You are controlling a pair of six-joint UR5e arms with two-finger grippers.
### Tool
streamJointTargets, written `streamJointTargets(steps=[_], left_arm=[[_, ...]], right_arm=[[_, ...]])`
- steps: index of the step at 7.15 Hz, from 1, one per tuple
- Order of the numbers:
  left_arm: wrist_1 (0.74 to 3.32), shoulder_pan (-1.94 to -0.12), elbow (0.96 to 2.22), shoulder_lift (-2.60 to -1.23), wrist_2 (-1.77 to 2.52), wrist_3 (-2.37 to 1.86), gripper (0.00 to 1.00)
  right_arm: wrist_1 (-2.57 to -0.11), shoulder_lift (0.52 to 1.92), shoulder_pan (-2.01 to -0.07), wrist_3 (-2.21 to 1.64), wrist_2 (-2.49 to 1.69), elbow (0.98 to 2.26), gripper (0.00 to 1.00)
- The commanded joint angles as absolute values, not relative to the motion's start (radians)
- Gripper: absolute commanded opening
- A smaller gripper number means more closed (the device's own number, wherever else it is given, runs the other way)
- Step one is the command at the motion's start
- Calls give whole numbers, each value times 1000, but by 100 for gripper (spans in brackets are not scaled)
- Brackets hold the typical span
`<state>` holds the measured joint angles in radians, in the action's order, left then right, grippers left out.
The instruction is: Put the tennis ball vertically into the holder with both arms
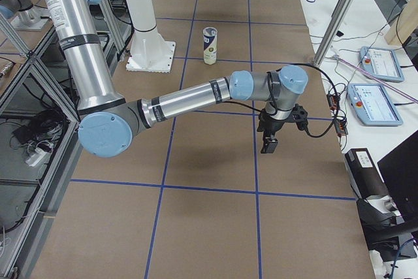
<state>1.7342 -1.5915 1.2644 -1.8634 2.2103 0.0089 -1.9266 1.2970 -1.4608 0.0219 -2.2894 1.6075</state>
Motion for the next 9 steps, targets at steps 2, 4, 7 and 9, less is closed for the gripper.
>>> streamJointTargets(steps=[2, 4, 7, 9], left_arm=[[1591, -1588, 1281, -1848, 2276, 58, 100], [1618, -1586, 1322, -1798, 2338, 61, 100], [1623, -1588, 1576, -1624, 2381, 61, 100], [1624, -1585, 1626, -1589, 2387, 61, 100]], right_arm=[[-1925, 1359, -1480, 46, -2296, 1591, 99], [-1925, 1391, -1529, 165, -2292, 1594, 99], [-1925, 1454, -1529, 152, -2296, 1595, 99], [-1924, 1453, -1529, 152, -2295, 1592, 99]])
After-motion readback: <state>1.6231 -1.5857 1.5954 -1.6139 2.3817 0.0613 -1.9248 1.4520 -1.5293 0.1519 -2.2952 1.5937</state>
